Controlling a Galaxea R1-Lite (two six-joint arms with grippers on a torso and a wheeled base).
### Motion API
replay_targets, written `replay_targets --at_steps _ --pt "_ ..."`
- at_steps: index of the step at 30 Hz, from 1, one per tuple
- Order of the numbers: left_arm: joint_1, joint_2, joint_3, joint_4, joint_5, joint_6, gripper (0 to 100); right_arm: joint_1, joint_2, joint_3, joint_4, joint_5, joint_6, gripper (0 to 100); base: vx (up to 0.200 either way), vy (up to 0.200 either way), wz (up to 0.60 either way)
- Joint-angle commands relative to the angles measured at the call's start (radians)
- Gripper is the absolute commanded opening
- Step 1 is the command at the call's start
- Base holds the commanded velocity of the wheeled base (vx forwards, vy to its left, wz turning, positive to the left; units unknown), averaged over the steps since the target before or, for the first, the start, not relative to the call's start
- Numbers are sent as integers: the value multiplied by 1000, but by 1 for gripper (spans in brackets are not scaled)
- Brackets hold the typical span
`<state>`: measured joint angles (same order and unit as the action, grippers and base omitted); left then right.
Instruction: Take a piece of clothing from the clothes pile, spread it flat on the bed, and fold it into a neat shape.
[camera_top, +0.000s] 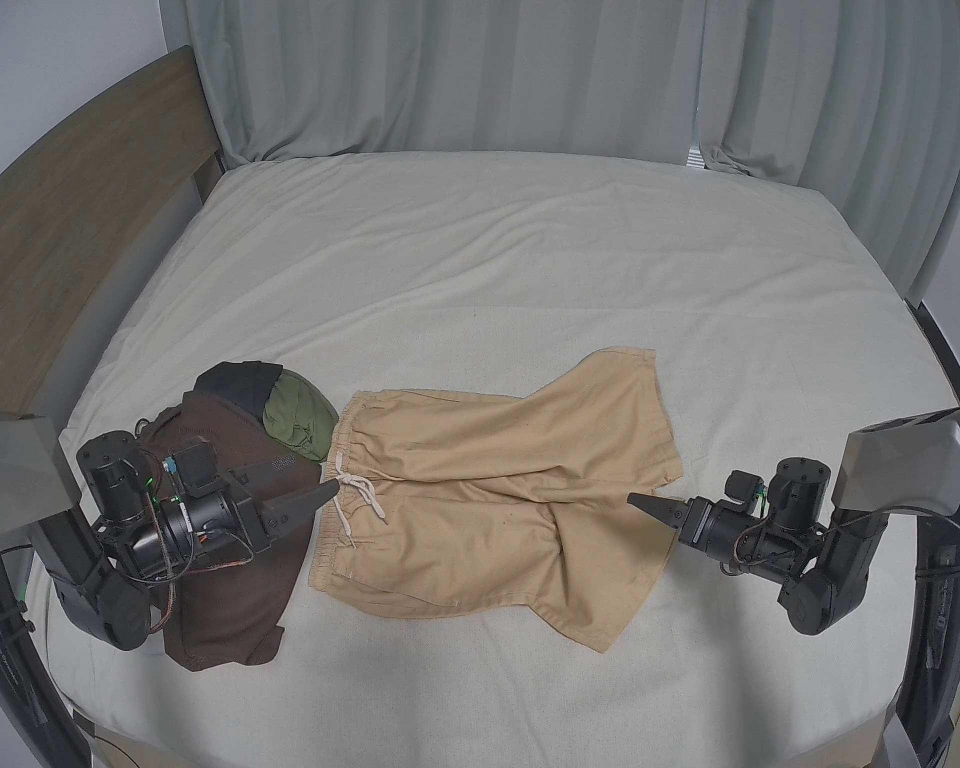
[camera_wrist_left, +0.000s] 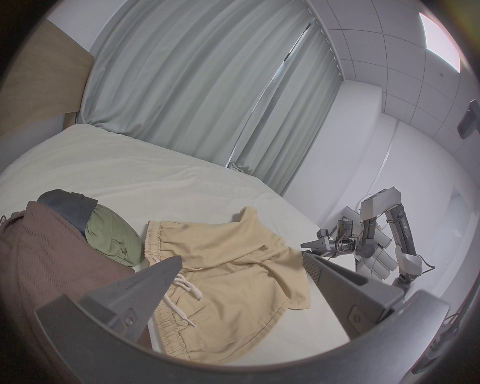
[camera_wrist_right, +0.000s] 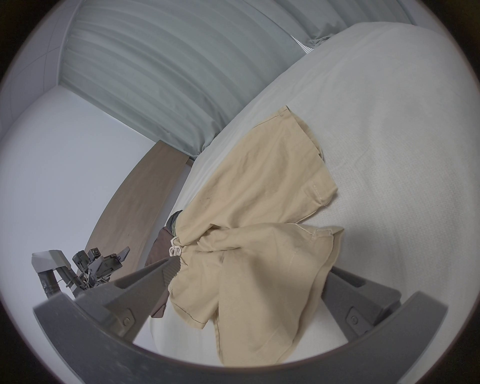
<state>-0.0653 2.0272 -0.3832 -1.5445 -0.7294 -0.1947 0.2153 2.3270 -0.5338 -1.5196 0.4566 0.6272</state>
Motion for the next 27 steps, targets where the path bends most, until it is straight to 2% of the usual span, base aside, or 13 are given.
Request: replay_targets --at_steps 1,5,6,9,14,21,27 --pt "-1 -1 1 0 -1 0 100 -1 6 -3 -1 1 0 100 0 0 0" --pt "-1 -1 1 0 -1 0 100 -2 9 -8 -1 -4 0 100 0 0 0" --pt "-1 -1 1 0 -1 0 100 -4 9 -6 -1 -7 -1 0 0 0 0" --pt "-1 -1 1 0 -1 0 100 -11 9 2 -1 -9 -4 0 0 0 0" --pt "-4 2 3 0 -1 0 100 -68 40 -8 -1 -9 -118 0 0 0 0" --pt "-4 2 3 0 -1 0 100 -93 61 -84 7 -15 -123 0 0 0 0" --pt "-4 2 4 0 -1 -2 100 -86 130 -206 -4 -122 -119 0 0 0 0"
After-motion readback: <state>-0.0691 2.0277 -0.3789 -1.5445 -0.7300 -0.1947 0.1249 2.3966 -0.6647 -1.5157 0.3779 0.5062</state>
